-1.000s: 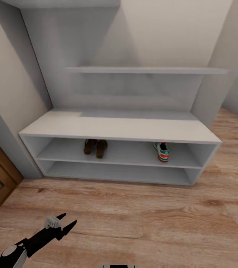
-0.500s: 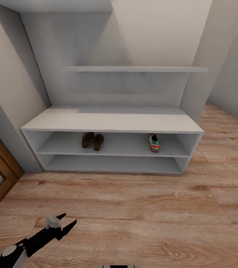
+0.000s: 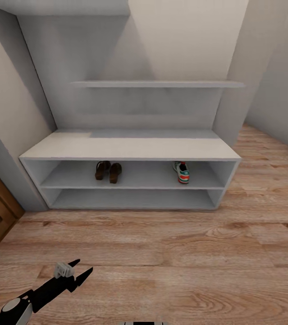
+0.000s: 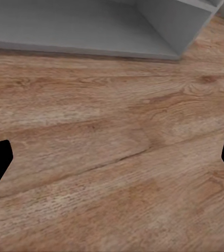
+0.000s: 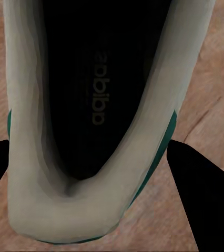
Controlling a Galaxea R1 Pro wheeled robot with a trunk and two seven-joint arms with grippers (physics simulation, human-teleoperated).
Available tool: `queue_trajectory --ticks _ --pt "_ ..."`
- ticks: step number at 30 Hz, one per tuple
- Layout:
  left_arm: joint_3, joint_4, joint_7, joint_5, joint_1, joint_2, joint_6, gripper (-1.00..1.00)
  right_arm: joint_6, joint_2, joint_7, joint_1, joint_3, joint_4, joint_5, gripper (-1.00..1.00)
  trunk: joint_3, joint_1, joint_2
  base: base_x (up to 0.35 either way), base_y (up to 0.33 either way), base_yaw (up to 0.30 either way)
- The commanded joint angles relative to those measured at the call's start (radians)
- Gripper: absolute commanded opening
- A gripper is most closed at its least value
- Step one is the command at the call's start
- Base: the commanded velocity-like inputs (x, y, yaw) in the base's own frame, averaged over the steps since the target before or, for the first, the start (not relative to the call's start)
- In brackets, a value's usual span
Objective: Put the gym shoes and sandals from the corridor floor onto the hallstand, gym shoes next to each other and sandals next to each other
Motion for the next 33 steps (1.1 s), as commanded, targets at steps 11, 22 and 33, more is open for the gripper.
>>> queue_trajectory --ticks 11,22,33 --pt "0.002 0.001 -0.01 0.0 0.014 0.003 -0.004 1.0 0.012 0.272 -0.004 -0.001 0.242 -0.226 0.223 -1.0 -0.001 0.0 0.0 0.0 0.0 0.0" --pt "0.003 0.001 -0.093 -0.002 0.025 0.01 -0.01 1.0 0.324 0.479 -0.012 -0.048 0.413 -0.315 0.306 -1.0 -0.001 0.0 0.0 0.0 0.0 0.0" --pt "0.026 0.002 -0.32 -0.003 0.04 0.025 -0.015 1.0 0.563 0.585 -0.131 -0.262 0.421 -0.331 0.338 -1.0 -0.001 0.0 0.0 0.0 0.0 0.0"
